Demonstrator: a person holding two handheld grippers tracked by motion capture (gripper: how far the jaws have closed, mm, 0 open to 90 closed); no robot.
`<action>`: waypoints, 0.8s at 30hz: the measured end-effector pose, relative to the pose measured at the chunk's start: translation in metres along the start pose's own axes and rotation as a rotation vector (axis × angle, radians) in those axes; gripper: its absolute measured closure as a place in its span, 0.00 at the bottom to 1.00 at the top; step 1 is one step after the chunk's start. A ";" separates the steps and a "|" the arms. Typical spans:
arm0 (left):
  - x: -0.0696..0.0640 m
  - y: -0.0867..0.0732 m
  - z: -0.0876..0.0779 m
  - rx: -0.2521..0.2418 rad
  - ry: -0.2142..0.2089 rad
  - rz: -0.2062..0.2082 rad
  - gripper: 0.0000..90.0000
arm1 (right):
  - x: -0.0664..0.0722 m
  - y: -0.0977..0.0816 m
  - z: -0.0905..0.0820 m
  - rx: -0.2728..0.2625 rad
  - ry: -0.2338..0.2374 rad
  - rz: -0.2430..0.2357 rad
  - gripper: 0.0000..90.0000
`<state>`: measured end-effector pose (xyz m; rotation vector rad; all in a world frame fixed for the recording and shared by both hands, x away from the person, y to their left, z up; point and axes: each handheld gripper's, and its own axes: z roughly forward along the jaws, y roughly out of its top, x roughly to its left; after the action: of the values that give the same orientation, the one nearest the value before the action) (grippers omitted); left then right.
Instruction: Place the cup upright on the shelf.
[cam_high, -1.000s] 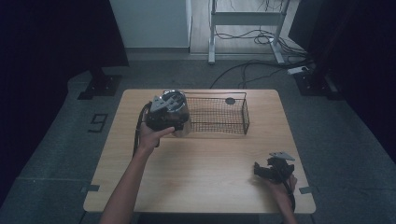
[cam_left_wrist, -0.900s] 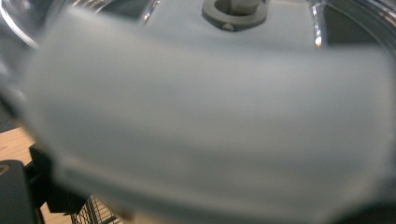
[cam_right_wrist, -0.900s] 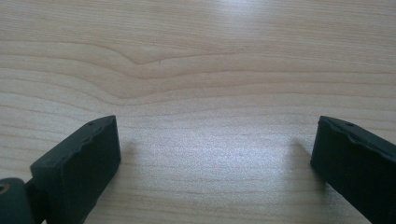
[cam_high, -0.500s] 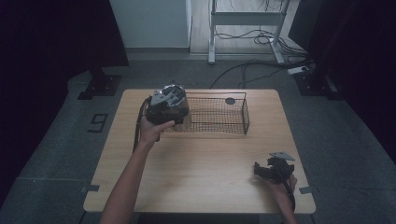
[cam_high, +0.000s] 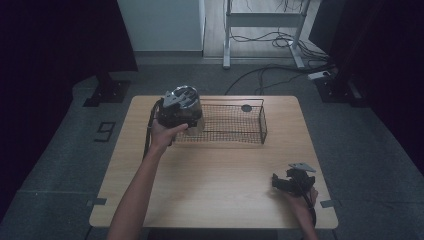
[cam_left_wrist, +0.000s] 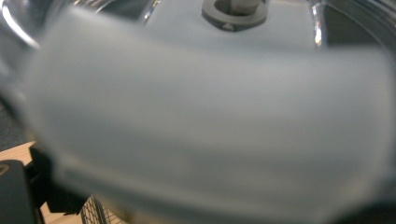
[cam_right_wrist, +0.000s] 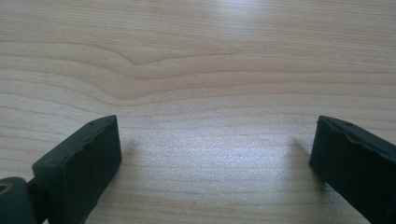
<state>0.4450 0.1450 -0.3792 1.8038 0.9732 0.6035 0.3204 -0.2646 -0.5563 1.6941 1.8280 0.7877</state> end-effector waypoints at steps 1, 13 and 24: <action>0.000 0.000 0.001 -0.001 -0.002 0.000 0.05 | 0.000 0.000 0.000 0.000 0.000 0.000 0.02; 0.016 0.001 0.015 0.017 0.029 -0.021 0.05 | 0.000 0.000 0.000 0.000 0.001 -0.002 0.02; 0.028 0.007 0.032 0.045 0.062 -0.005 0.05 | -0.001 0.000 0.000 -0.001 0.000 -0.002 0.02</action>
<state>0.4869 0.1498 -0.3862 1.8304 1.0406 0.6425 0.3206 -0.2653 -0.5563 1.6916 1.8289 0.7870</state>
